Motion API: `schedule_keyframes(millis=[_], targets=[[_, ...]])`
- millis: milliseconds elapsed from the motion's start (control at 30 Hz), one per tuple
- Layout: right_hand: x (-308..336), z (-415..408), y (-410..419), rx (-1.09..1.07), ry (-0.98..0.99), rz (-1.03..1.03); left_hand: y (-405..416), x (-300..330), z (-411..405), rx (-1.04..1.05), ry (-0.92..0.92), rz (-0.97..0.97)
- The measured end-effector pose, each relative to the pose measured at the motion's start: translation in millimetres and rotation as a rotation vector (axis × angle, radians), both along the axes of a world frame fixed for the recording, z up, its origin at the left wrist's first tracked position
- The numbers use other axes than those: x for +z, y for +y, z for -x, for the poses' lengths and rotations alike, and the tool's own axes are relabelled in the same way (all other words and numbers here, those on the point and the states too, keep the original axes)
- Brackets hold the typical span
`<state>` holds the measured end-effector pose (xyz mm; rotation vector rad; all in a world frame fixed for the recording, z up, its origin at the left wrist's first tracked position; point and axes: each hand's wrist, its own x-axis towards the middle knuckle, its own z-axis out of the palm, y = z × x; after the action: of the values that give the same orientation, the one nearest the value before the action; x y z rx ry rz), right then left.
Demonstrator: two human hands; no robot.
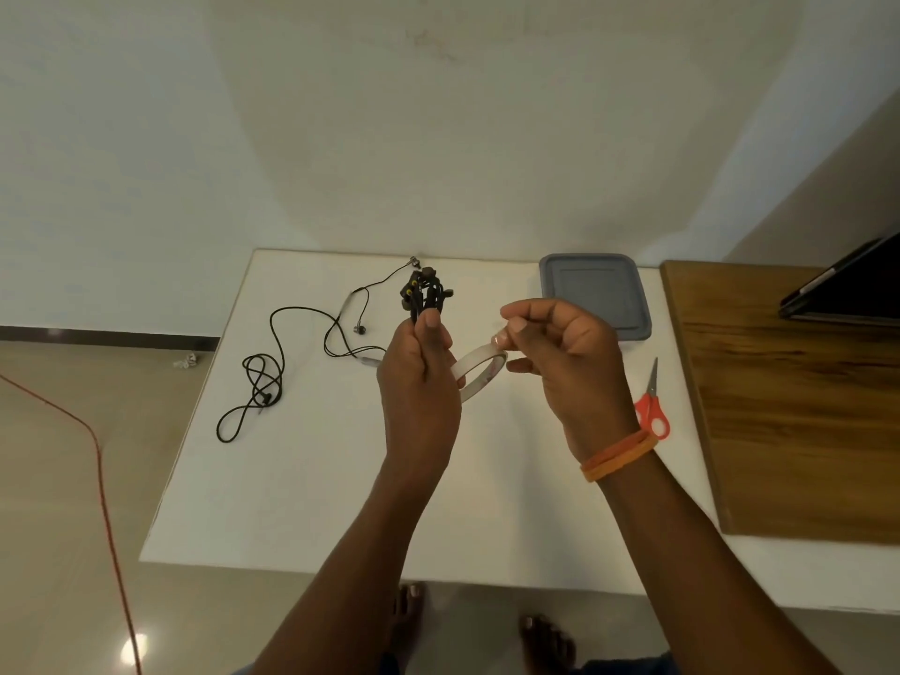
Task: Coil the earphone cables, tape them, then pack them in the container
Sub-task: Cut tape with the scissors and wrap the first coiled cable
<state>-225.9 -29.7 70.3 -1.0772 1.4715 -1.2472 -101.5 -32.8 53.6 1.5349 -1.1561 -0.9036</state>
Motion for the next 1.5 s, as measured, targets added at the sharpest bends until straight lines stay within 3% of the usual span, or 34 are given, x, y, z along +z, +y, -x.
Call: schedule_keyframes(millis=[267,600,967,1500], targets=[[-3.8,2.3,0.7,0.135,0.063,-0.021,0.9,0.9,0.0,0.007,-0.012,-0.019],[-6.4,1.3,0.7,0.000,-0.061,-0.094,1.6,-1.9,-1.0,-0.027,-0.132,-0.002],[-7.9,1.9,0.2,0.105,-0.140,-0.180,-0.3,-0.7,-3.0,-0.022,-0.152,-0.047],[-10.4,6.2,-1.5,0.091,-0.143,-0.285,0.7,-1.8,-2.6,-0.044,-0.232,-0.051]])
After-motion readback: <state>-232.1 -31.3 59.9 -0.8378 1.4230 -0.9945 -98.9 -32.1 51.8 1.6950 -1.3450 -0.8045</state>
